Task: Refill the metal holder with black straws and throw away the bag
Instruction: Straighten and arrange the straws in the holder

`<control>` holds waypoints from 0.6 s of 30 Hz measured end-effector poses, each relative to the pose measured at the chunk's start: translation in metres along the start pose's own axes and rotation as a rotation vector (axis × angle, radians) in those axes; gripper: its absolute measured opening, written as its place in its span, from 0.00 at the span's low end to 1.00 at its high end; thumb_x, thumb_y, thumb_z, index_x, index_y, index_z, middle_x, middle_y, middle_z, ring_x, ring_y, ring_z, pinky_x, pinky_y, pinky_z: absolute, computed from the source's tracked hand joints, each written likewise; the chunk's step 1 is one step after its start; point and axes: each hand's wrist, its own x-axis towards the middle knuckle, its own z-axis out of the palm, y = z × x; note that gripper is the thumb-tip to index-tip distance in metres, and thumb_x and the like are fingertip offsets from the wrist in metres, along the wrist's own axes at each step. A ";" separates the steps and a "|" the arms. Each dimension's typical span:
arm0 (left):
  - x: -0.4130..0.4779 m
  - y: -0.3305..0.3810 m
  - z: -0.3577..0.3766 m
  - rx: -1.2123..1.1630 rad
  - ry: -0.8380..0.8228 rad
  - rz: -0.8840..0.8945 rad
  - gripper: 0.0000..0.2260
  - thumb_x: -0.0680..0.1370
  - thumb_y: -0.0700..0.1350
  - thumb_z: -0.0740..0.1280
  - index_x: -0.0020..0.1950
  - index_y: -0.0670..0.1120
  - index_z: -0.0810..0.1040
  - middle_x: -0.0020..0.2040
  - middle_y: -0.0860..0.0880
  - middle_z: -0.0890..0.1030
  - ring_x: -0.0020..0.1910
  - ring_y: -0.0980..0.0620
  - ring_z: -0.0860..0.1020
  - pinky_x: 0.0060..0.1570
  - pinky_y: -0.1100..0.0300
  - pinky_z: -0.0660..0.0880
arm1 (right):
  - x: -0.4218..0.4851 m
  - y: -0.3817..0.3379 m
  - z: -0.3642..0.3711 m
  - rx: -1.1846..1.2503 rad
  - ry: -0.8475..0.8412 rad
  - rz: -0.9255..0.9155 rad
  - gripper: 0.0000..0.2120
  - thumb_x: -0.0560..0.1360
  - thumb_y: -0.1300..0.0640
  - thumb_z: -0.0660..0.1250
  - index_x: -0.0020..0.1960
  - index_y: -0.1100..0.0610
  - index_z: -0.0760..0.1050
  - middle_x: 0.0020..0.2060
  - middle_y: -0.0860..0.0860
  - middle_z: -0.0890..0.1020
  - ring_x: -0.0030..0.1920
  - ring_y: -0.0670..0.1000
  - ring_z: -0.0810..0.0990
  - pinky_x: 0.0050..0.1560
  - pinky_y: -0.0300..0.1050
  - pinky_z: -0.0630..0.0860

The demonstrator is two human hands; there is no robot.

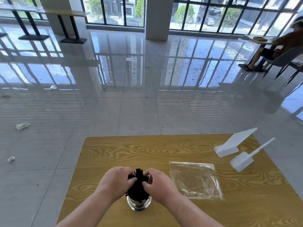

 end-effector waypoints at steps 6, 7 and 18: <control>0.001 0.014 -0.041 0.038 0.019 0.026 0.09 0.79 0.59 0.70 0.51 0.57 0.86 0.43 0.60 0.84 0.43 0.59 0.81 0.39 0.62 0.76 | 0.000 -0.003 -0.009 0.105 0.083 -0.002 0.07 0.76 0.46 0.66 0.54 0.39 0.75 0.39 0.45 0.83 0.36 0.43 0.78 0.37 0.42 0.75; 0.001 0.016 -0.051 0.041 0.026 0.028 0.08 0.79 0.59 0.70 0.50 0.57 0.86 0.41 0.60 0.83 0.41 0.60 0.80 0.36 0.64 0.72 | 0.001 -0.004 -0.012 0.125 0.104 -0.010 0.06 0.77 0.47 0.66 0.53 0.39 0.76 0.38 0.45 0.83 0.34 0.42 0.78 0.37 0.42 0.77; -0.011 0.005 -0.160 -0.367 0.328 -0.054 0.07 0.78 0.47 0.77 0.40 0.52 0.87 0.31 0.53 0.86 0.26 0.55 0.81 0.31 0.55 0.80 | -0.013 -0.024 -0.036 0.404 0.272 -0.049 0.07 0.78 0.51 0.66 0.44 0.43 0.82 0.29 0.41 0.81 0.28 0.42 0.74 0.29 0.38 0.70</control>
